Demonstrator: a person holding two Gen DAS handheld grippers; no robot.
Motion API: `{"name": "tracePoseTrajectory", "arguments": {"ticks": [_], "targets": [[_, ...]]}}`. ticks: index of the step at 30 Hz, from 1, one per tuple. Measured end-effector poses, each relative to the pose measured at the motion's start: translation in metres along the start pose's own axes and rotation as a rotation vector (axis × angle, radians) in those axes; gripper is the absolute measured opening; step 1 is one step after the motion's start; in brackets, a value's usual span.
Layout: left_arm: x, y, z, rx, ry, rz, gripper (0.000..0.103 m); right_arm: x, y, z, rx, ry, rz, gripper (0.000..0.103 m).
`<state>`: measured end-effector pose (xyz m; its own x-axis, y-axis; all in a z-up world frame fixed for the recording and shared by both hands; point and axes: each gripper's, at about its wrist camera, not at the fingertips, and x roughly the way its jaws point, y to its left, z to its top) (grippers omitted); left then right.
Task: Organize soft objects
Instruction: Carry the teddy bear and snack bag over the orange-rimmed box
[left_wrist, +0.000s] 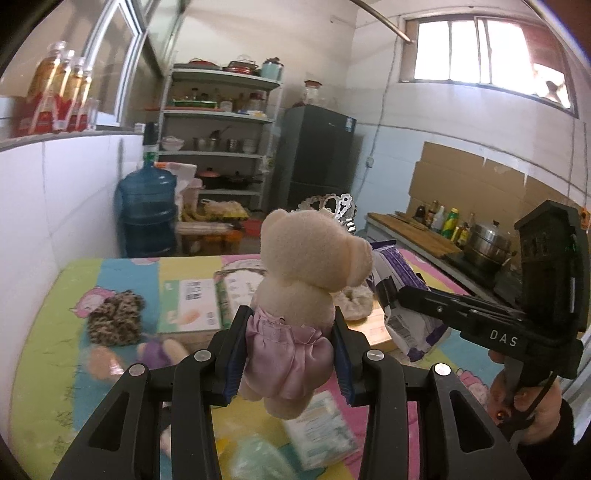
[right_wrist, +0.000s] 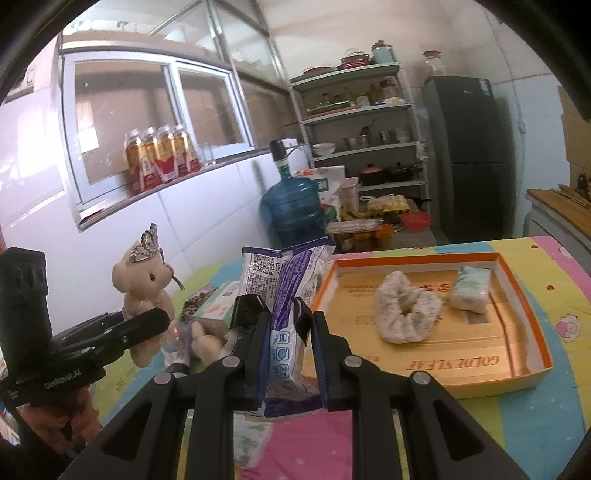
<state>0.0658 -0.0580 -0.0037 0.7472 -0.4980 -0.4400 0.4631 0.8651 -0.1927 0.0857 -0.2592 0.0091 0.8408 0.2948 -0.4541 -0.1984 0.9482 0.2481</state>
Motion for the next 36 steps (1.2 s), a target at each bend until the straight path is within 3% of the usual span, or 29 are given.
{"name": "tracePoseTrajectory", "arguments": {"ticks": [18,36], "targets": [[0.075,-0.050,0.015,0.009,0.079,-0.051,0.042,-0.015,-0.091,0.008,0.088,-0.057,-0.077,0.021],[0.148,-0.074,0.018,-0.027,0.151,-0.009,0.042,-0.004,-0.164,0.008,0.137,-0.034,-0.088,0.021]]}}
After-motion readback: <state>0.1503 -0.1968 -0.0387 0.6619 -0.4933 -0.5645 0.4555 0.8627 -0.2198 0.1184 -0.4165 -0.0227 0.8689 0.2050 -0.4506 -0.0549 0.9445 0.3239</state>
